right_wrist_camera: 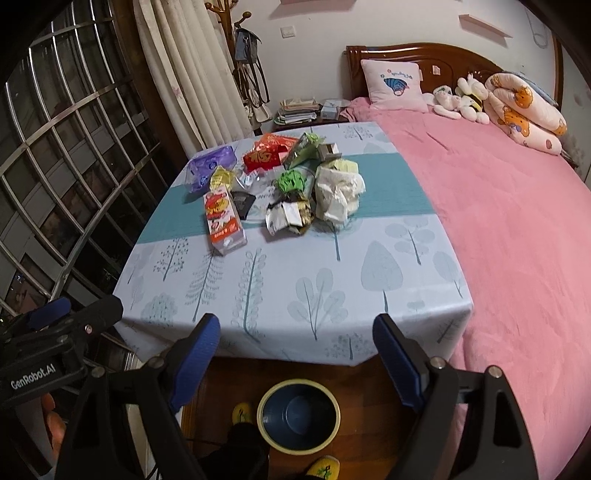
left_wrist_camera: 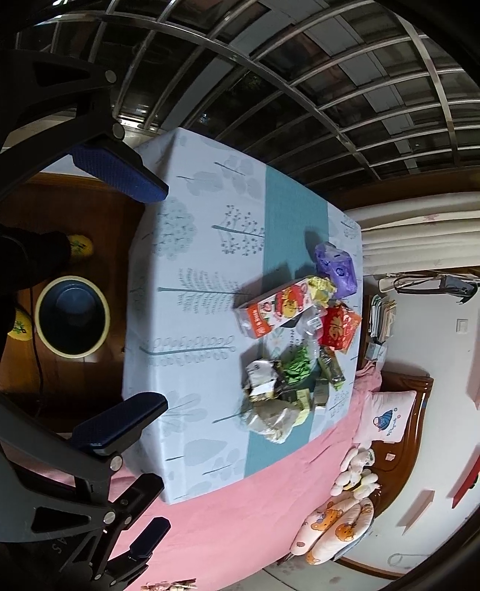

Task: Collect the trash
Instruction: 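Grasp the strawberry juice box with left tool while right tool grasps black-yellow wrapper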

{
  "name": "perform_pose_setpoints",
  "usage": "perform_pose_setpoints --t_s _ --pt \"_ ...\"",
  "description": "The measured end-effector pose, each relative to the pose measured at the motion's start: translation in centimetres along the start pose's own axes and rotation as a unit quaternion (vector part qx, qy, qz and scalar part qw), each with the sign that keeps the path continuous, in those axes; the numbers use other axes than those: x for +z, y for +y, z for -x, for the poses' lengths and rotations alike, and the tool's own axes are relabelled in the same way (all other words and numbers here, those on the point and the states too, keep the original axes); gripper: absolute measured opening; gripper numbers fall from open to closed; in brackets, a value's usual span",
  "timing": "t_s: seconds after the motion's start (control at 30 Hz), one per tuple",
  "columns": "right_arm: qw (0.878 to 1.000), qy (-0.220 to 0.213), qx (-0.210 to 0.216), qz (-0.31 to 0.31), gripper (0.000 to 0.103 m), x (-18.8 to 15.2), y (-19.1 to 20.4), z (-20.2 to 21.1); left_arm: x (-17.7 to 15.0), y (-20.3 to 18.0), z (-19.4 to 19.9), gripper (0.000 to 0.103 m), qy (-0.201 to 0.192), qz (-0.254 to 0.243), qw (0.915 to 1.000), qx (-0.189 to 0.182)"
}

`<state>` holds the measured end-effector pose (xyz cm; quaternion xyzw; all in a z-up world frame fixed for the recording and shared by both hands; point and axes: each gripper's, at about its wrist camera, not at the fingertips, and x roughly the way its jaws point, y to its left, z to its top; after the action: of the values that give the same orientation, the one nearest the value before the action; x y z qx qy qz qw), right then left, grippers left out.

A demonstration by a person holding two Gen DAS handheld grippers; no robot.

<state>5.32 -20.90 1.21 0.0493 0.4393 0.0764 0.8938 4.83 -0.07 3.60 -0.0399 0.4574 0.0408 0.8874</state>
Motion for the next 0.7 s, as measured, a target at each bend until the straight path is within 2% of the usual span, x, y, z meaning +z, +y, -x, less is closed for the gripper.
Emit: perform_pose_setpoints --t_s 0.13,0.27,0.47,0.7 --pt "1.000 0.003 -0.014 -0.011 0.083 1.9 0.3 -1.8 2.8 1.0 -2.3 0.102 0.005 -0.002 0.9999 -0.015" --pt "0.998 0.015 -0.026 -0.050 0.083 4.2 0.4 -4.2 6.6 2.5 -5.7 0.102 0.028 -0.007 0.9991 -0.031" --pt "0.993 0.030 -0.049 -0.099 0.082 7.4 1.0 -8.4 12.3 4.2 -12.8 0.102 0.085 0.001 0.9945 -0.060" --pt "0.986 0.056 -0.053 -0.145 0.080 10.6 0.7 -14.6 16.6 3.3 -21.6 0.102 0.154 0.016 0.9838 -0.092"
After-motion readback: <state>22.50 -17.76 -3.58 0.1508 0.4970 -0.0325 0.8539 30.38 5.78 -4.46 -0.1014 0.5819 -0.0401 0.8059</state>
